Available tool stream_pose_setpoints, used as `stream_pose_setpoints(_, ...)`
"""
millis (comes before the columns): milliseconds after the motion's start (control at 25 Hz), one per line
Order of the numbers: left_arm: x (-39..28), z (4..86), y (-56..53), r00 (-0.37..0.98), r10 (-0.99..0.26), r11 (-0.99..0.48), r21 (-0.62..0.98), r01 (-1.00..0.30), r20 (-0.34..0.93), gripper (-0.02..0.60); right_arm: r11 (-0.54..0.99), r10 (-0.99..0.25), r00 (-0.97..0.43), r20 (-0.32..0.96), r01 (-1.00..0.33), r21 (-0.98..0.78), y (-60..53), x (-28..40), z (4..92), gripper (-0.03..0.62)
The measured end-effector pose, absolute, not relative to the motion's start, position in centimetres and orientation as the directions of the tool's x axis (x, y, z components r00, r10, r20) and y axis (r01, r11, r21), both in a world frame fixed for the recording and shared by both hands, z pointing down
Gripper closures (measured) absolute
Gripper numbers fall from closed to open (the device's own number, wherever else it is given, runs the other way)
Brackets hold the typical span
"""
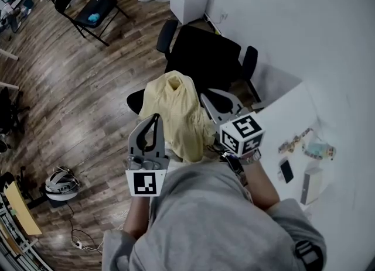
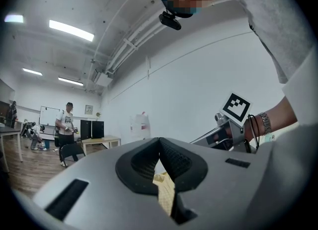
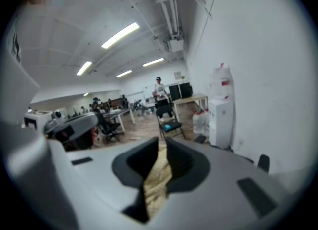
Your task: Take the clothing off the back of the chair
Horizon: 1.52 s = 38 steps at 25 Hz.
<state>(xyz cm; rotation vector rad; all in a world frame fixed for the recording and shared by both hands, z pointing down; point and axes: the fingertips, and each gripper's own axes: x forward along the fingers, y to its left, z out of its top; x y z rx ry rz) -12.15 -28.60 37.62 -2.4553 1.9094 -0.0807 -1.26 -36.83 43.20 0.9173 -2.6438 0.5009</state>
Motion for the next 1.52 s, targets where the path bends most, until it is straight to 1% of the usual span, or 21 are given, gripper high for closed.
stream_pose_setpoints(80, -12.1, 37.6, -29.5, 0.265, -0.964, -0.265, -0.053, -0.963, 0.016, 0.549, 0.739, -0.510, -0.759, 0.406, -0.627, -0.244, -37.5, -1.8, 43.7, 0.474)
stream_pose_setpoints(120, -12.2, 37.7, -29.9, 0.275, -0.961, -0.276, -0.057, -0.959, 0.021, 0.549, 0.741, -0.496, -0.762, 0.415, -0.621, -0.254, -37.9, -2.1, 43.9, 0.457)
stream_pose_setpoints(320, -12.4, 38.6, -31.6, 0.299, -0.953, -0.301, -0.032, -0.953, 0.049, 0.549, 0.732, -0.453, -0.764, 0.460, -0.613, -0.298, -39.9, -3.4, 45.5, 0.399)
stream_pose_setpoints(560, -12.6, 39.3, -33.2, 0.318, -0.946, -0.319, -0.017, -0.947, 0.064, 0.549, 0.629, -0.421, -0.765, 0.486, -0.633, -0.452, -42.1, -4.2, 47.5, 0.345)
stream_pose_setpoints(880, -13.2, 40.6, -34.5, 0.314, -0.945, -0.314, 0.015, -0.949, 0.096, 0.549, 0.528, -0.325, -0.742, 0.586, -0.657, -0.538, -43.5, -4.9, 52.0, 0.324)
stream_pose_setpoints(1040, -14.0, 41.1, -35.1, 0.318, -0.942, -0.319, 0.005, -0.948, 0.106, 0.549, 0.475, -0.270, -0.753, 0.601, -0.647, -0.596, -43.8, -5.9, 53.5, 0.324)
stream_pose_setpoints(1200, -14.4, 41.0, -35.5, 0.315, -0.944, -0.314, 0.020, -0.949, 0.101, 0.549, 0.460, -0.228, -0.740, 0.633, -0.655, -0.600, -43.4, -6.4, 55.0, 0.324)
stream_pose_setpoints(1520, -14.8, 41.6, -36.1, 0.327, -0.938, -0.328, 0.016, -0.945, 0.112, 0.549, 0.408, -0.140, -0.743, 0.654, -0.645, -0.646, -41.8, -7.5, 57.2, 0.324)
